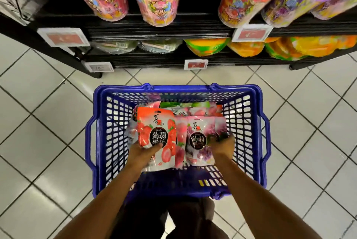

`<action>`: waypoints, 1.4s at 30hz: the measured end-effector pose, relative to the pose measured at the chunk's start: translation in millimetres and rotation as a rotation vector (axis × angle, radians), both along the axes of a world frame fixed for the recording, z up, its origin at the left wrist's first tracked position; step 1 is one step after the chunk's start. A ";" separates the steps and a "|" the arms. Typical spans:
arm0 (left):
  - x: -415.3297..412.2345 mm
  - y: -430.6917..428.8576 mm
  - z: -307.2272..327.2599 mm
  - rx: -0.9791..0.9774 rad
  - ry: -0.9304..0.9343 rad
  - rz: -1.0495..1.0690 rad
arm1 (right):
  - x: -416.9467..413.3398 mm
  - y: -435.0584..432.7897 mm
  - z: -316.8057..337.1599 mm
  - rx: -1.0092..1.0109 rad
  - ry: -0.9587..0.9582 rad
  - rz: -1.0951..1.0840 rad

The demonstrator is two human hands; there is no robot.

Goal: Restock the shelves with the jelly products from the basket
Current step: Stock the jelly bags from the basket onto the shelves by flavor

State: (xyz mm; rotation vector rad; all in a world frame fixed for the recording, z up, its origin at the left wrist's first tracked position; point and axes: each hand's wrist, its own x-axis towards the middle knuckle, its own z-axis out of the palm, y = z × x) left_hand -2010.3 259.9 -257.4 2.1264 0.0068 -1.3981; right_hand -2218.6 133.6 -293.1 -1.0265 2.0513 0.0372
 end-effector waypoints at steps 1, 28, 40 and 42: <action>5.5 -1.7 -6.6 0.001 0.000 -0.004 | -3.8 -6.2 -5.4 -0.005 0.031 0.005; 53.6 10.2 55.5 -0.173 0.338 0.053 | 35.6 37.3 70.9 -0.242 -0.164 0.614; 48.9 25.3 15.6 0.167 -0.030 0.093 | 48.4 52.9 7.4 0.284 -0.645 0.062; 38.3 27.9 10.5 0.166 -0.040 0.044 | 40.1 53.3 4.7 0.314 -0.625 -0.074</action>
